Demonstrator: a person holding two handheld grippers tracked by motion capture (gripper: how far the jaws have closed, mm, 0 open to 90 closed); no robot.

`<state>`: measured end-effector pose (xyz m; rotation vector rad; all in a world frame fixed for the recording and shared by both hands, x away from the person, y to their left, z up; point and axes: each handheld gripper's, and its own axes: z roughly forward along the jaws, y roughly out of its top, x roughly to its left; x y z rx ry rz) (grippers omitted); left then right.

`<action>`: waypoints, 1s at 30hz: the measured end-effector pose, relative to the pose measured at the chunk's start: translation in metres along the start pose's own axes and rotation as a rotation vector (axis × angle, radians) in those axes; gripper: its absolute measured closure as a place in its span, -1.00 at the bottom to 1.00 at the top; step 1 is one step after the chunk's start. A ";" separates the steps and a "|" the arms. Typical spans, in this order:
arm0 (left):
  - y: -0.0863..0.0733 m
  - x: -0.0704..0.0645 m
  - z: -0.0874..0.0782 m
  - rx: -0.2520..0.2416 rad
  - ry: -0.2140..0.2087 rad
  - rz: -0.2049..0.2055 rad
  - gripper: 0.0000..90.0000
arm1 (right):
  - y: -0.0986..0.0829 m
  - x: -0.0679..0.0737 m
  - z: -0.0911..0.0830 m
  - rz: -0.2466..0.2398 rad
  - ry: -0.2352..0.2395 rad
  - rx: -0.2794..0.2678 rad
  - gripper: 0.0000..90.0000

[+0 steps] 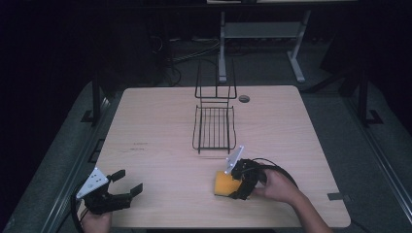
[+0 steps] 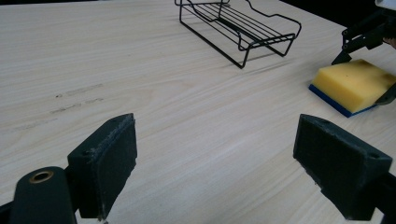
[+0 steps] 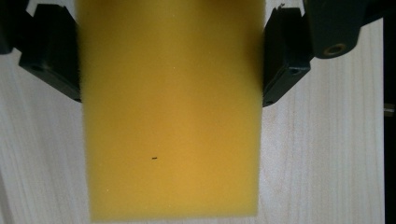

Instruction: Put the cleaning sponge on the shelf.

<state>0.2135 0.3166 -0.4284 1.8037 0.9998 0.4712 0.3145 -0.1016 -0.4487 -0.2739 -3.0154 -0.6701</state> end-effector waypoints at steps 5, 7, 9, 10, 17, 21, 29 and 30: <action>0.000 0.001 0.000 -0.001 0.001 -0.004 -0.71 | 0.000 0.000 0.000 -0.006 -0.001 -0.004 -0.54; 0.000 0.001 0.000 0.000 0.000 -0.004 -0.71 | 0.000 0.000 -0.001 -0.010 0.001 -0.009 -0.53; 0.000 0.000 0.000 0.000 0.002 -0.003 -0.71 | 0.000 0.000 -0.003 -0.007 0.002 -0.008 -0.53; 0.000 0.000 0.000 -0.001 0.001 -0.003 -0.71 | 0.000 0.000 -0.004 -0.011 0.002 -0.010 -0.53; -0.001 0.000 0.000 -0.001 -0.001 -0.002 -0.72 | 0.004 -0.001 -0.011 -0.018 -0.005 -0.023 -0.52; -0.001 0.001 0.001 0.003 0.000 -0.001 -0.72 | 0.005 -0.002 -0.014 -0.018 -0.003 -0.022 -0.52; -0.001 0.000 0.001 0.002 0.001 -0.001 -0.71 | 0.010 -0.006 -0.022 -0.020 -0.003 -0.027 -0.52; -0.001 0.001 0.001 0.002 0.002 -0.001 -0.71 | 0.011 -0.006 -0.023 -0.019 -0.004 -0.025 -0.52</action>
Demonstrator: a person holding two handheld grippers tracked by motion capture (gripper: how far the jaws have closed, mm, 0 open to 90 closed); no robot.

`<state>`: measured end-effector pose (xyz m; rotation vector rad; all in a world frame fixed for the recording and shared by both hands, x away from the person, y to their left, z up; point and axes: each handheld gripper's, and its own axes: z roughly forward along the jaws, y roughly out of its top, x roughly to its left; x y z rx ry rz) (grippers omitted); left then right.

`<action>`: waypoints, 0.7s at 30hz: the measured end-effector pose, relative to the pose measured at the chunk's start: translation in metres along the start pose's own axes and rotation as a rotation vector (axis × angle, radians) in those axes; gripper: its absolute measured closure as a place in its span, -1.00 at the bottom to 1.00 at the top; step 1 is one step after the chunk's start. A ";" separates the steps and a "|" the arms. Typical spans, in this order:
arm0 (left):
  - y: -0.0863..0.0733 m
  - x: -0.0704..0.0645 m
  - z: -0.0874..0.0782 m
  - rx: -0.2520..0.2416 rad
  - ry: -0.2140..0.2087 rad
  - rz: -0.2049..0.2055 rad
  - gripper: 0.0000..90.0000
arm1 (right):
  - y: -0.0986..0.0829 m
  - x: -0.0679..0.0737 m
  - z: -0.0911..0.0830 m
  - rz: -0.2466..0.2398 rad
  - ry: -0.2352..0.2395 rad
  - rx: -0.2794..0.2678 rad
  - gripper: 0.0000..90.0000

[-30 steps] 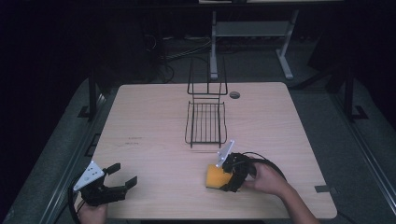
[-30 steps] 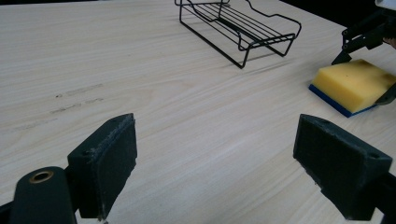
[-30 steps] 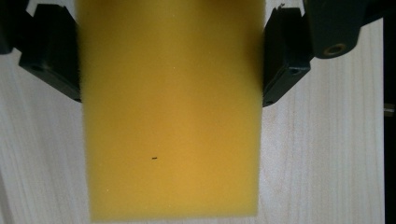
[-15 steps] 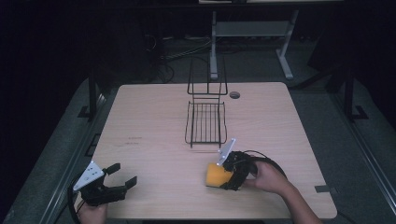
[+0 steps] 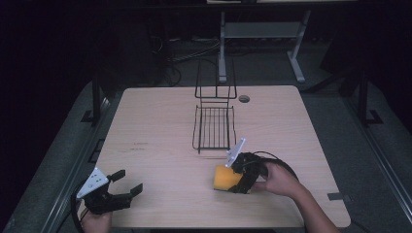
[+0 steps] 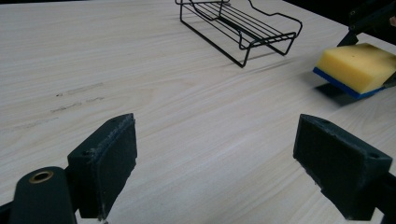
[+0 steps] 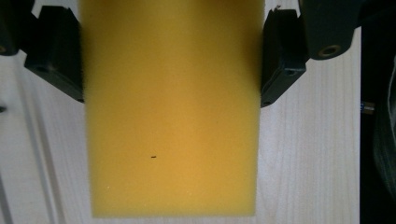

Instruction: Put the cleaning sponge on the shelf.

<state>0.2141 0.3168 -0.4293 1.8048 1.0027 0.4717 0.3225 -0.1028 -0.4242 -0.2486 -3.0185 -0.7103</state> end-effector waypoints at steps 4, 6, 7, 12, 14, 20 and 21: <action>0.000 0.000 0.000 -0.002 0.001 -0.002 -0.71 | 0.001 -0.003 -0.003 -0.004 0.000 -0.001 -0.52; 0.000 0.001 -0.001 -0.003 0.000 -0.004 -0.71 | 0.003 -0.004 -0.004 -0.002 -0.001 0.001 -0.52; -0.001 0.001 -0.001 -0.003 0.001 -0.005 -0.71 | 0.004 -0.004 -0.005 0.000 0.000 0.002 -0.52; -0.001 0.001 -0.002 -0.003 0.001 -0.004 -0.71 | 0.009 -0.007 -0.007 -0.010 0.003 0.004 -0.52; -0.001 0.001 -0.001 -0.003 0.002 -0.004 -0.71 | 0.010 -0.007 -0.008 -0.009 0.003 0.006 -0.52; -0.001 0.002 -0.001 -0.003 0.002 -0.007 -0.71 | 0.014 -0.010 -0.010 -0.013 0.004 0.008 -0.52; -0.001 0.002 -0.001 -0.003 0.001 -0.007 -0.71 | 0.014 -0.010 -0.011 -0.014 0.003 0.008 -0.52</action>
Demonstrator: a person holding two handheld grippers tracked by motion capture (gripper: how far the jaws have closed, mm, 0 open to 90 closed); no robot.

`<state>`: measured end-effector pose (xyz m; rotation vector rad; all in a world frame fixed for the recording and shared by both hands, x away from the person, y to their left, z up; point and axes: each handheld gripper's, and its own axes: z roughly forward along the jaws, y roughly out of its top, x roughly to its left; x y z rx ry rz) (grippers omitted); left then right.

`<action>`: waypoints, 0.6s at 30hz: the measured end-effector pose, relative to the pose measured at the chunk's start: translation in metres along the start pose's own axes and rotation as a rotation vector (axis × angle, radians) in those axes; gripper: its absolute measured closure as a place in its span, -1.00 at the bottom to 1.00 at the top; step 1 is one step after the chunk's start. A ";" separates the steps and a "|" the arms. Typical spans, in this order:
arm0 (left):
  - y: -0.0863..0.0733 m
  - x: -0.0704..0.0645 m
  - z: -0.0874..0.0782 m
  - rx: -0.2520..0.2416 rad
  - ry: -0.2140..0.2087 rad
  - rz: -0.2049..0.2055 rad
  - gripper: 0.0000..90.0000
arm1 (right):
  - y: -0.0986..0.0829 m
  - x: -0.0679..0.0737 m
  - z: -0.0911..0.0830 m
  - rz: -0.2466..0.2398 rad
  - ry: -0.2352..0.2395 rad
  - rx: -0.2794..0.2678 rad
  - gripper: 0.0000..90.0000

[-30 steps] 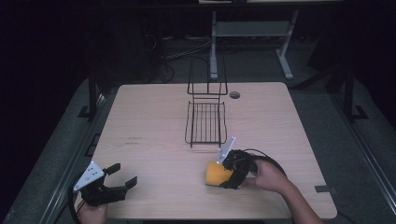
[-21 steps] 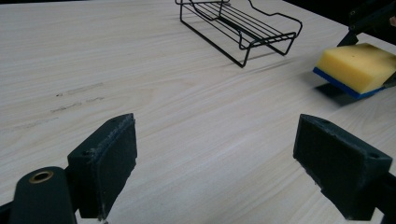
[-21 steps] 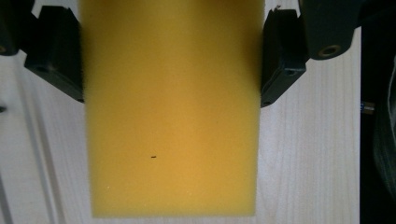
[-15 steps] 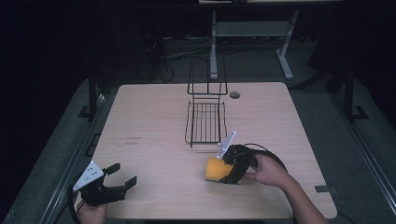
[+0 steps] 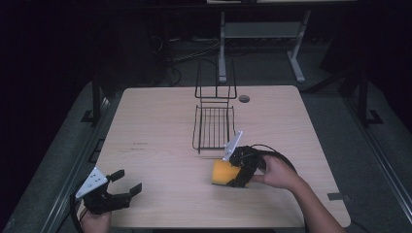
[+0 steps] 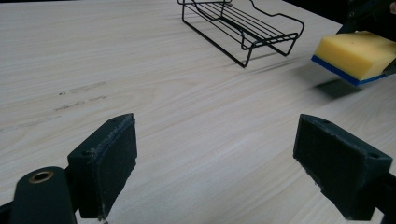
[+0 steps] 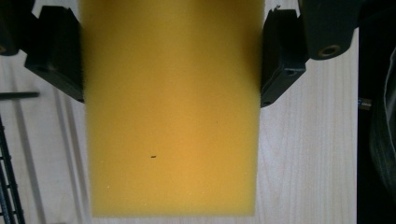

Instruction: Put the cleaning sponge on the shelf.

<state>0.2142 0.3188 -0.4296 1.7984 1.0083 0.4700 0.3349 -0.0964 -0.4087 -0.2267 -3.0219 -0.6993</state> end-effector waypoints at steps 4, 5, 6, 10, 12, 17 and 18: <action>0.000 0.000 0.000 0.001 0.000 0.001 -0.71 | 0.001 -0.002 -0.002 0.002 -0.001 -0.003 -0.52; 0.000 0.000 0.000 0.001 0.000 0.001 -0.71 | 0.001 -0.002 -0.002 0.002 -0.001 -0.003 -0.52; 0.000 0.000 0.000 0.002 0.000 0.002 -0.71 | 0.001 -0.003 -0.002 -0.001 -0.001 -0.005 -0.52; 0.000 0.000 -0.001 0.001 0.000 0.001 -0.71 | 0.003 -0.007 -0.004 0.005 0.002 -0.004 -0.52; 0.000 0.000 0.000 0.001 0.001 0.000 -0.71 | 0.005 -0.009 -0.005 0.005 0.002 -0.001 -0.52; 0.000 0.001 0.000 0.002 0.000 -0.001 -0.71 | 0.010 -0.013 -0.007 0.004 0.001 -0.002 -0.52; 0.000 0.001 -0.001 0.001 0.000 -0.001 -0.71 | 0.011 -0.014 -0.007 0.004 0.001 -0.001 -0.52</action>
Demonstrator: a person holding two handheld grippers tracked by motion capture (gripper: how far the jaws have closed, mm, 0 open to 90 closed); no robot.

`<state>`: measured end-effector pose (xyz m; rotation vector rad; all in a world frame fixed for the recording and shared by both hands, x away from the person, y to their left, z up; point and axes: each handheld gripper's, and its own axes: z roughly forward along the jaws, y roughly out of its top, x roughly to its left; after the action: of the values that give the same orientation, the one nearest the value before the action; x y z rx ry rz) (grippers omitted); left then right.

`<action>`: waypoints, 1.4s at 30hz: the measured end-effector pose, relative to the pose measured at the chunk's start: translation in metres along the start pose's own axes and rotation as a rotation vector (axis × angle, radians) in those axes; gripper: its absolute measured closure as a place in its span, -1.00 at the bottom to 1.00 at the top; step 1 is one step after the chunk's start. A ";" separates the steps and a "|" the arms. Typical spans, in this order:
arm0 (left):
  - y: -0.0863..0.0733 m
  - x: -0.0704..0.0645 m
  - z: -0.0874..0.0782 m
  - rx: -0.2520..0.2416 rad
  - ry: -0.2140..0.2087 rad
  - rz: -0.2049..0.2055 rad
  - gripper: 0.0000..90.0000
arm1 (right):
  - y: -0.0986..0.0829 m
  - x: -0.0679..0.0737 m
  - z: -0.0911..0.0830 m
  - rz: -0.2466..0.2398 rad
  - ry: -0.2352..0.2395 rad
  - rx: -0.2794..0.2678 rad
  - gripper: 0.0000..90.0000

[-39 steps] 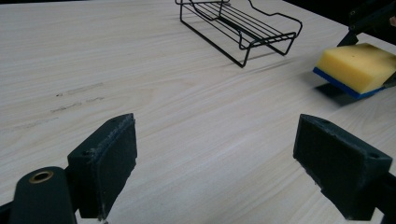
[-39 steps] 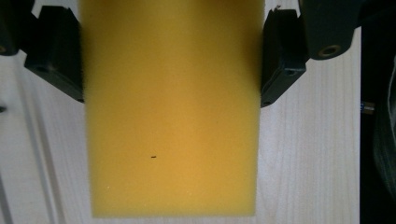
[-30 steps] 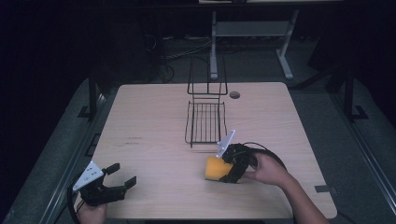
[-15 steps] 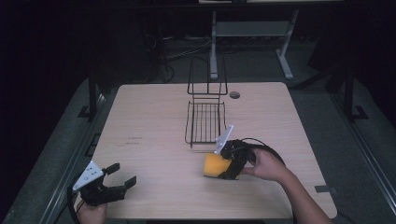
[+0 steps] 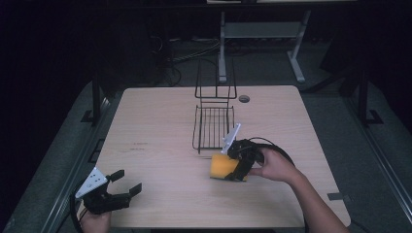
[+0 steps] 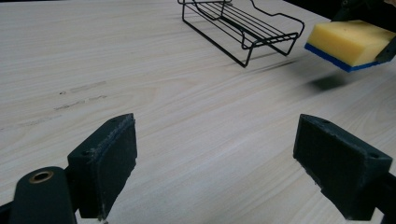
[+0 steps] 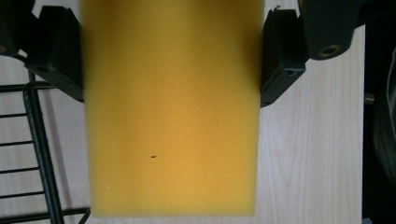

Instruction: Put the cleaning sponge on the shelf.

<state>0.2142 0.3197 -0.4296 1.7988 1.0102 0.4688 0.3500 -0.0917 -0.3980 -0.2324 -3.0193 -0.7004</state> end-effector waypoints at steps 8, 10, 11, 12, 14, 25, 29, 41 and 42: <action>0.000 0.000 0.000 -0.001 0.000 0.001 -0.71 | 0.008 -0.006 -0.004 -0.007 0.000 0.000 -0.52; 0.000 0.000 0.000 -0.002 0.000 0.001 -0.71 | 0.009 -0.007 -0.004 -0.009 -0.001 0.001 -0.52; 0.000 0.000 0.000 -0.001 0.000 0.000 -0.71 | 0.010 -0.008 -0.005 -0.008 0.000 0.001 -0.52; 0.000 0.000 0.000 -0.001 0.000 0.001 -0.71 | 0.011 -0.009 -0.005 -0.010 0.000 0.001 -0.52; 0.000 0.000 0.000 -0.002 0.000 -0.001 -0.71 | 0.013 -0.010 -0.005 -0.010 0.001 0.002 -0.52; 0.000 0.000 -0.001 0.000 0.002 -0.003 -0.71 | 0.022 -0.019 -0.002 -0.011 0.009 0.017 -0.52; 0.000 0.000 -0.001 -0.001 0.003 -0.006 -0.71 | 0.026 -0.023 -0.003 -0.015 0.010 0.010 -0.52; 0.000 0.000 -0.002 -0.004 0.005 -0.008 -0.71 | 0.034 -0.036 -0.003 -0.016 0.015 0.005 -0.52; 0.000 0.001 -0.002 -0.003 0.005 -0.007 -0.71 | 0.035 -0.036 -0.003 -0.011 0.015 0.008 -0.52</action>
<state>0.2132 0.3212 -0.4290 1.7914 1.0183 0.4702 0.3912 -0.0675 -0.3825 -0.2091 -3.0112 -0.6883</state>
